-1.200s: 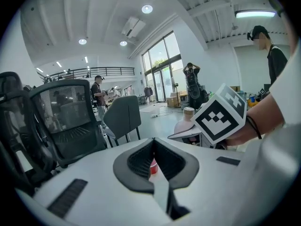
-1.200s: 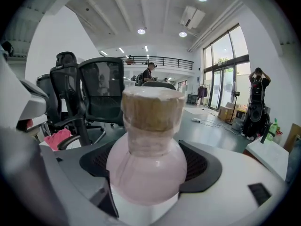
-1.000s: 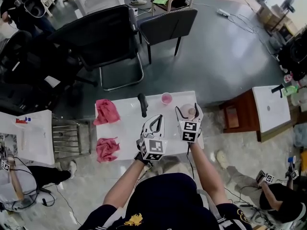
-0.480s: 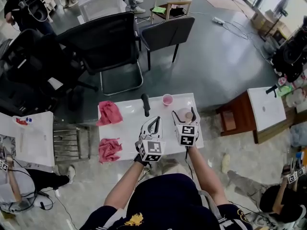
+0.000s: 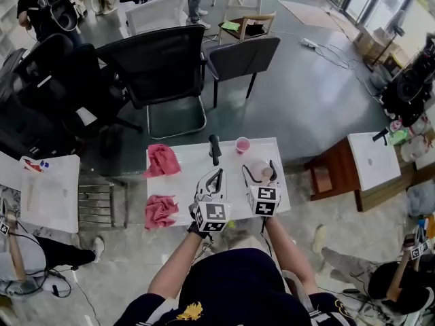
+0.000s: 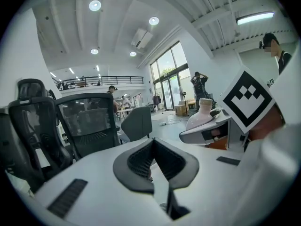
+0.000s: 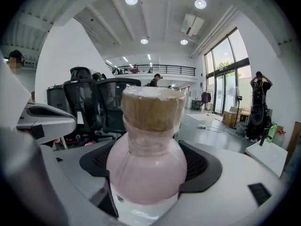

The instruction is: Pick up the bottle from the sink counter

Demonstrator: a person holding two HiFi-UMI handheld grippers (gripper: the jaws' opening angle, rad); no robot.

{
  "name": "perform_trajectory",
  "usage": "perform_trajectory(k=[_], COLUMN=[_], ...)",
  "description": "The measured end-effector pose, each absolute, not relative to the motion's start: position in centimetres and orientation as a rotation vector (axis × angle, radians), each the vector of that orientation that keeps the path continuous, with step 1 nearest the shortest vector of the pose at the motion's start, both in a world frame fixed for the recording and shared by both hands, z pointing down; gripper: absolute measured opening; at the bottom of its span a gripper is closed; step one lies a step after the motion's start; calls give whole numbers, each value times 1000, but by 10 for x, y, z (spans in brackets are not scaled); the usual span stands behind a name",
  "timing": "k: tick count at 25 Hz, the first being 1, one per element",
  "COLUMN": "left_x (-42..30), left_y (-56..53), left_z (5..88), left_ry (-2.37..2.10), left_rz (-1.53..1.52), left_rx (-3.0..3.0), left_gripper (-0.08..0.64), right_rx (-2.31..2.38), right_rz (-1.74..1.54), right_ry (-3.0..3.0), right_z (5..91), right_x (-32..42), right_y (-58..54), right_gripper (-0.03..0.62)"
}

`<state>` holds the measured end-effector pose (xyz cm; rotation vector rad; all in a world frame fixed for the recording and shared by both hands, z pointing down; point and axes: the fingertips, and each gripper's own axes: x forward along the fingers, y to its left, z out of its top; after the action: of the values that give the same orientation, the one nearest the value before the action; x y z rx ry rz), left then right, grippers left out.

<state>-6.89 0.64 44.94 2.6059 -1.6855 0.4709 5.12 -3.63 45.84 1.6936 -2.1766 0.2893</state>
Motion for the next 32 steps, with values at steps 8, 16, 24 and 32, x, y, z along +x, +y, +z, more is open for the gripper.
perform_trajectory(k=[8,16,24,32], left_x=[-112,-151,-155,-139], left_y=[34,69,98,105], left_z=[431,416,368,354], left_ry=[-1753,-1784,-1785,-1831], left_rz=[430,364,290,287], left_rx=[2571,2529,2573,2550], left_gripper=[18,18,18,18], right_rx=[1687,1662,1641,1586], right_rz=[271,235,218,212], right_ry=[-2206,-2259,-2338,-2411], right_z=[438,416,381,359], right_x=[19,-18,-31,-29], right_y=[-9,17,47,55], right_gripper=[430,430,430,430])
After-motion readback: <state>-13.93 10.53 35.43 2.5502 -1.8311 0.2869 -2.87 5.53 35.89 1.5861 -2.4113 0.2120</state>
